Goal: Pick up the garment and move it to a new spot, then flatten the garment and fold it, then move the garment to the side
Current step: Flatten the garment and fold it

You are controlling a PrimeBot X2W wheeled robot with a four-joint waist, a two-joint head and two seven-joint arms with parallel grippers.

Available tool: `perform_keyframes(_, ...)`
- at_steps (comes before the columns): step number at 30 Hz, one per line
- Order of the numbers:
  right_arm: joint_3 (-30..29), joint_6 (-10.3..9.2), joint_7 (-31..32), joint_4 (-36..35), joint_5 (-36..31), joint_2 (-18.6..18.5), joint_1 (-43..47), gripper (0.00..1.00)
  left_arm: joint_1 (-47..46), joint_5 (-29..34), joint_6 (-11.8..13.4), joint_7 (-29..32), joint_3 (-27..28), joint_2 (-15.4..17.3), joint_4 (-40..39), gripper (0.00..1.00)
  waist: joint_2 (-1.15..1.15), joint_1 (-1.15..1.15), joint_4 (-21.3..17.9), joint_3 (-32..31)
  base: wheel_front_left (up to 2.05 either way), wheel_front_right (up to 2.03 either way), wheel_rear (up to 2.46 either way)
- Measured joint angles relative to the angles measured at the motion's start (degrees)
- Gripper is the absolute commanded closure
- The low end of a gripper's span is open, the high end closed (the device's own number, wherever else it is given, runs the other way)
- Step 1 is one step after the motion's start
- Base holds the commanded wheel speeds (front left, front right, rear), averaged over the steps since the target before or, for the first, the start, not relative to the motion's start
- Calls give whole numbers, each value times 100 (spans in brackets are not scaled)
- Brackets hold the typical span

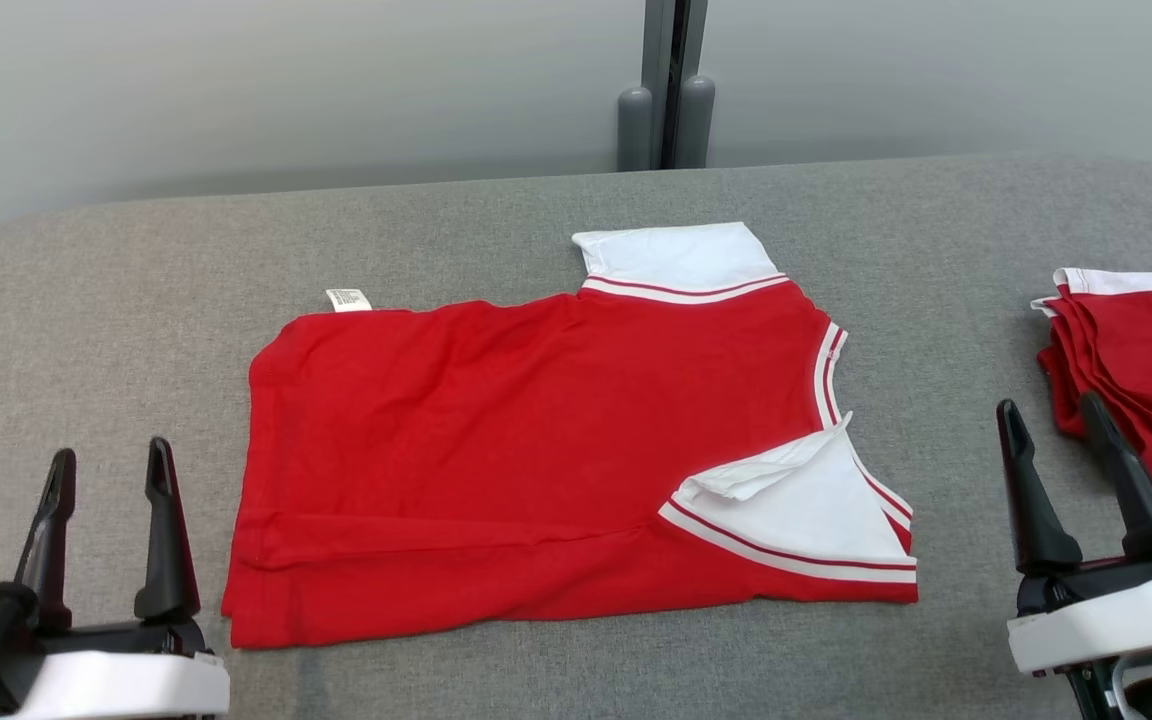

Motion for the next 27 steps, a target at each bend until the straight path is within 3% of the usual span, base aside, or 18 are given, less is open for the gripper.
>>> perform_keyframes(18,-54,0,230,38,-53,91,175,0,182,151,-176,27,-155,-10,297,0,0,0,31,-33,0,0,0)
perform_keyframes(27,297,0,196,738,31,166,232,0,81,-129,-539,48,-438,-350,1220,0,0,0,110,243,0,0,0)
